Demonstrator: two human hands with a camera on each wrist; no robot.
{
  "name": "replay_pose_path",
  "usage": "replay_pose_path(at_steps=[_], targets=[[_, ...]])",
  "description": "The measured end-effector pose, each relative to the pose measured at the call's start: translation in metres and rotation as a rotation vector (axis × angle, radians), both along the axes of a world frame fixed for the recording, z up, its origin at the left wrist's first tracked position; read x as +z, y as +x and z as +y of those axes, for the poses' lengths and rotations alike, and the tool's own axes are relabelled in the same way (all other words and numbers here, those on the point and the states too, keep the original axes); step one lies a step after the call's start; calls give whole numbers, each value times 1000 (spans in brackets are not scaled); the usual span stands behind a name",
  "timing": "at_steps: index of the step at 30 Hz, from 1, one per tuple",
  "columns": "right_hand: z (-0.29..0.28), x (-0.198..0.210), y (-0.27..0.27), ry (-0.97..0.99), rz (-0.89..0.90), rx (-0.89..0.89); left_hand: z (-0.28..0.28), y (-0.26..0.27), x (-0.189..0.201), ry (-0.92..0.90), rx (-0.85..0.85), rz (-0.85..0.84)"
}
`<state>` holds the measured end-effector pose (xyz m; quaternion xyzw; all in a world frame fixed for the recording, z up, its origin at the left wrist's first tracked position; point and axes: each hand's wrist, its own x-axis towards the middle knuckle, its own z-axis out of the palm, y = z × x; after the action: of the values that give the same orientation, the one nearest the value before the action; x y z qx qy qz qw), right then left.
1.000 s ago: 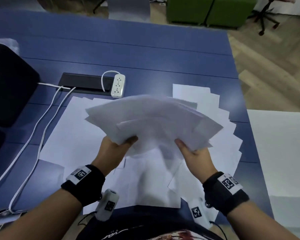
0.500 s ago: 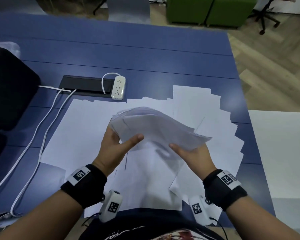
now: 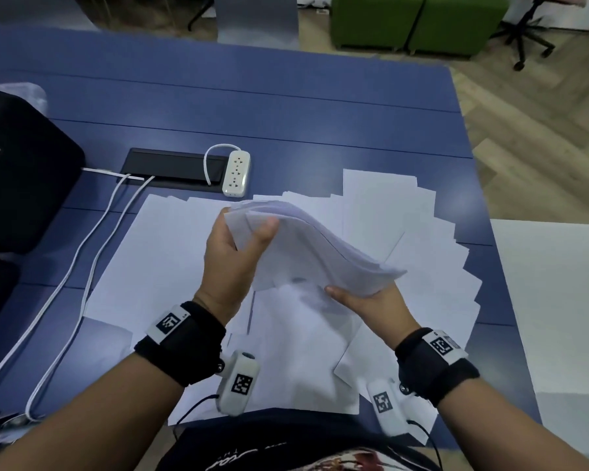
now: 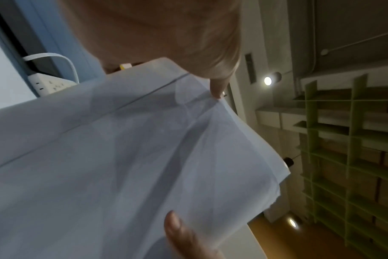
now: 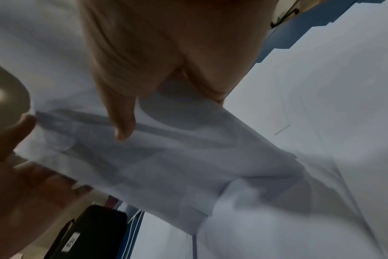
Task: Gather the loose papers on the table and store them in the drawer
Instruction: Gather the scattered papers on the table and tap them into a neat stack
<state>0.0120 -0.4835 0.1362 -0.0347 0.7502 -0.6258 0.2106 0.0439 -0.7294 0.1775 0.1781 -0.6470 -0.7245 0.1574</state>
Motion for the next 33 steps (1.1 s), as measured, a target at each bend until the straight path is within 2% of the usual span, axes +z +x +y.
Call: replay_pose_path(at_steps=[2, 4, 7, 9, 14, 16, 18, 21, 23, 26, 29, 33], targets=[[0, -3, -8, -12, -36, -32, 0, -4, 0, 33, 25, -22], [-4, -4, -15, 22, -36, -47, 1, -9, 3, 72, -18, -39], [-15, -7, -22, 75, 32, -74, -1, -16, -3, -55, -141, -84], [-18, -7, -28, 4, 24, -160, -11, -19, -9, -138, -148, -133], [-17, -16, -32, -31, -40, -112, -32, -14, -40, -165, -361, -417], [-19, -20, -30, 1, -46, -117, -30, -9, -48, -235, -326, -449], [-21, -21, -31, -20, -18, -201, -28, -6, -46, -293, -223, -410], [-25, -14, -33, -81, 44, -324, -35, -2, -36, -214, -162, -295], [-28, -14, -29, -64, 42, -264, -47, 2, -36, -199, -234, -311], [-35, -23, -18, 5, -72, -50, -61, 11, -53, -127, -309, -445], [-45, -28, -15, 14, -83, -101, -64, 13, -62, -166, -264, -474], [-52, -16, -21, -33, -49, -144, -69, 10, -50, -256, -292, -470]])
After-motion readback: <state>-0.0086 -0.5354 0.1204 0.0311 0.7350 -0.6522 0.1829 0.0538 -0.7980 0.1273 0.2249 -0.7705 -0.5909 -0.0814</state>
